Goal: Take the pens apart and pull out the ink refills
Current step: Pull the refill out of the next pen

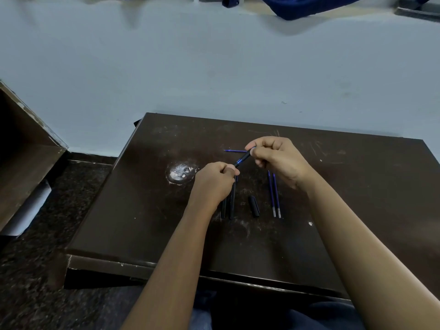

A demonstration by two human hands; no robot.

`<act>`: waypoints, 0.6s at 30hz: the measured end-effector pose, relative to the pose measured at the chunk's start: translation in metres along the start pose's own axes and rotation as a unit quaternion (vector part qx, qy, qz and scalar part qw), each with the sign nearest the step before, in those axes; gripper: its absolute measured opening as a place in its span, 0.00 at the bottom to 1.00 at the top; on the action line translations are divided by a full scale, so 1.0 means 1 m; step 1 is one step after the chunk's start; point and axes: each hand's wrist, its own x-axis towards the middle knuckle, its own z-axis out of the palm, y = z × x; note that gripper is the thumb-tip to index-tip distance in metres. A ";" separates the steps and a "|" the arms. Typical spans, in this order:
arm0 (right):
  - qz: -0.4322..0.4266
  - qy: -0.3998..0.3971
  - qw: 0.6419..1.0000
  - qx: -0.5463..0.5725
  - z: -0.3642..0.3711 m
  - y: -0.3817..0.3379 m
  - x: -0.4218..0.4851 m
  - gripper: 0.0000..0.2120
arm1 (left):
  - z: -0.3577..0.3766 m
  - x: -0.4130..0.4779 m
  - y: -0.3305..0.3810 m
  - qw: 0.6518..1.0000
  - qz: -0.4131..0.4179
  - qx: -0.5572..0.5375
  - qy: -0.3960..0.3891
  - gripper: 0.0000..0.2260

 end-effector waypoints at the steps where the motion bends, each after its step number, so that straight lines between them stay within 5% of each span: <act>1: 0.006 -0.002 1.000 0.019 0.001 0.000 -0.001 0.06 | 0.000 0.000 0.000 1.000 0.000 0.004 0.002 0.12; 18: 0.087 0.009 0.981 0.174 0.013 0.003 0.001 0.06 | 0.002 0.002 -0.005 1.000 0.011 -0.018 0.004 0.11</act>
